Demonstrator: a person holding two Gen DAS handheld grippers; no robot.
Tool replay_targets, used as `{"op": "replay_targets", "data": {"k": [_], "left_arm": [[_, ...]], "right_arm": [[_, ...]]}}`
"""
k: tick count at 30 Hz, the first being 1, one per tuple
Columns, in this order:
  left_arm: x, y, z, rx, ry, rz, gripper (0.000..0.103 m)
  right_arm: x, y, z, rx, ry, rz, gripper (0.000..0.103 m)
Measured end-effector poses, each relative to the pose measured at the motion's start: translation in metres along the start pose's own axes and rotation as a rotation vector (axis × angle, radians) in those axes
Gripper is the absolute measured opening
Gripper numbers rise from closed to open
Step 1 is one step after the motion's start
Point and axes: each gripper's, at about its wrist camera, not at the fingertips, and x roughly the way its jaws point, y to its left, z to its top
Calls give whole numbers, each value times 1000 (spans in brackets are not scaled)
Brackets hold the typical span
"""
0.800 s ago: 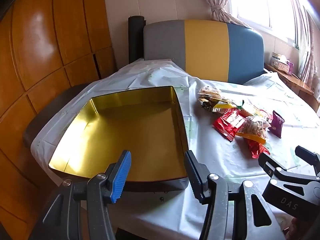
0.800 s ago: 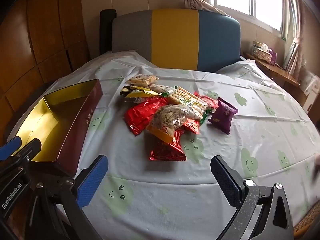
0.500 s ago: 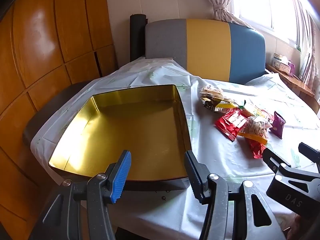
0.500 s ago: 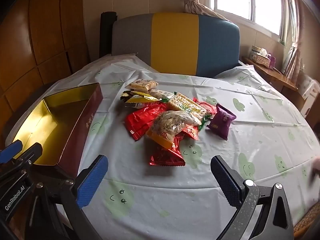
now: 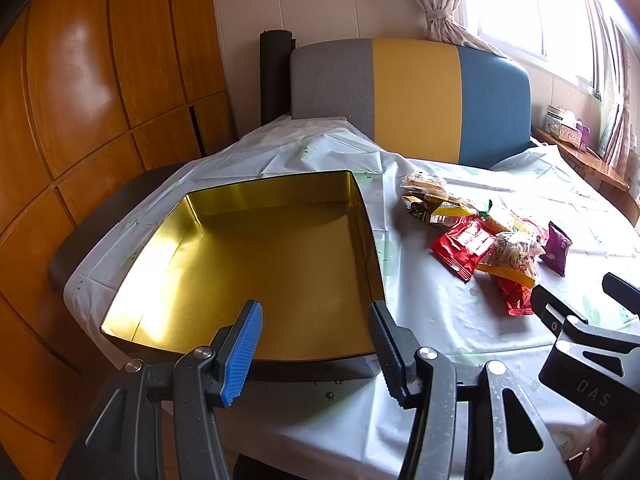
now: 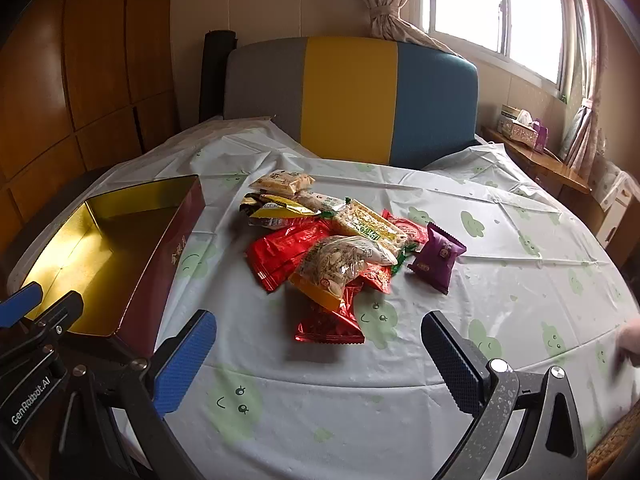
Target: Organize snacks
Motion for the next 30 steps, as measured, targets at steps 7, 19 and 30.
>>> {"op": "replay_targets", "data": {"k": [7,19,30], "left_arm": [[-6,1,-1,-1,-4,-1,56],[-30,2,-1,0,-52,3,56],[-35,0,-1,3,-58,-25,56]], "right_arm": [[-8,-2,3,2,-22,0,103],[-29,-3,5,-1,-80,8,103],[-38,-6,4,-6,-92,-11,103]]}}
